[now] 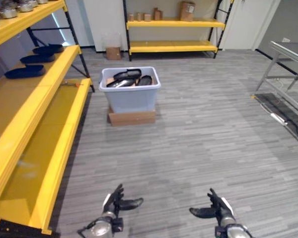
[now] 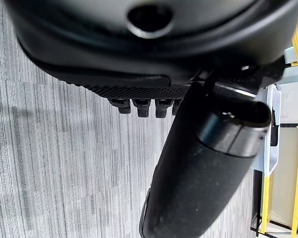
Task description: Move parts from the plastic box to the shelf.
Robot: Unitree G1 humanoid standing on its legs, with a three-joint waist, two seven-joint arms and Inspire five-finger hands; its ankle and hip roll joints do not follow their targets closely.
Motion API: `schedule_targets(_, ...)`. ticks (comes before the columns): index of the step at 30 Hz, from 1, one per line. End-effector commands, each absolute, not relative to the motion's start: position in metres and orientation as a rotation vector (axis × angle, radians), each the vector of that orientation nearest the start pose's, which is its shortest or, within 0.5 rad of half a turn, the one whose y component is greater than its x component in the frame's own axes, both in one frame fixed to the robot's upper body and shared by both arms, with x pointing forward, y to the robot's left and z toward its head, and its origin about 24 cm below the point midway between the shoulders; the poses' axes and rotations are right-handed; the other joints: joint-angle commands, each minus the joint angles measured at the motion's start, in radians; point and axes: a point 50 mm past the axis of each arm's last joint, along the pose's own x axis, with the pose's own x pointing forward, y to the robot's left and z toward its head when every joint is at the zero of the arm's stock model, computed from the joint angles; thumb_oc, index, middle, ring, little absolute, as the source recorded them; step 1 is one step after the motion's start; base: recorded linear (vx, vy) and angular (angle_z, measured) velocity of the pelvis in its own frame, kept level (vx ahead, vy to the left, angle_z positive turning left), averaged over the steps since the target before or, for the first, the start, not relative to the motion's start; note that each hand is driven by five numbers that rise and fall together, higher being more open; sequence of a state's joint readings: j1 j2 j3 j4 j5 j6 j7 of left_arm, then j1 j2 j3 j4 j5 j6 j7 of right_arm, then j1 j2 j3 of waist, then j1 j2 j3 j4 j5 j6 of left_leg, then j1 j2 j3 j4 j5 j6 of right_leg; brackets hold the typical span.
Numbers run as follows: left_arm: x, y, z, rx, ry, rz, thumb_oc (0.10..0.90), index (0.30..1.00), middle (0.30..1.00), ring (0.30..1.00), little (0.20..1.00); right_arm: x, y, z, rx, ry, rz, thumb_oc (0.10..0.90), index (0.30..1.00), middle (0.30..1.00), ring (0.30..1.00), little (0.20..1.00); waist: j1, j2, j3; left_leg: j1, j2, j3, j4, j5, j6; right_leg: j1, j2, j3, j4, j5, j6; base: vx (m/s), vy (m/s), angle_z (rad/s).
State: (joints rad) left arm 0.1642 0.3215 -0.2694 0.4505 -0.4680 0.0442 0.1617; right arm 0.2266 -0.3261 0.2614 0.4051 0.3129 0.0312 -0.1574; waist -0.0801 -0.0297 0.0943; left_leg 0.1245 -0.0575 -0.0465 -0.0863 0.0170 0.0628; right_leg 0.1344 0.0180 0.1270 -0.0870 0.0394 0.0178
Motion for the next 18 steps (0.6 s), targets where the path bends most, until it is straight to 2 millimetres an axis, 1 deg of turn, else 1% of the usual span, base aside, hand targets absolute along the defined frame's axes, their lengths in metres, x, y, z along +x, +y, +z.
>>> schedule_targets(1,0.2,0.1975,-0.0686,-0.111,0.529,0.127,0.9,1.0,1.0,1.0,1.0,0.1831,-0.2143,-0.0657,-0.19,0.524,-0.055,0.9,1.0,1.0,1.0,1.0,0.0,0.018,-0.047,0.033,0.029,0.017,-0.001,-0.095,-0.023,-0.032,0.021,0.019,0.034,-0.104,0.048,0.0,0.0,0.0)
schedule_targets(18,0.201,0.1971,-0.0675,-0.098,0.526,0.111,0.9,1.0,1.0,1.0,1.0,0.1844,-0.2119,-0.0653,-0.166,0.521,-0.047,0.9,1.0,1.0,1.0,1.0,0.0,0.023,-0.049,0.033,0.027,0.02,-0.001,-0.098,-0.022,-0.033,0.02,0.018,0.036,-0.106,0.049,0.0,0.0,0.0)
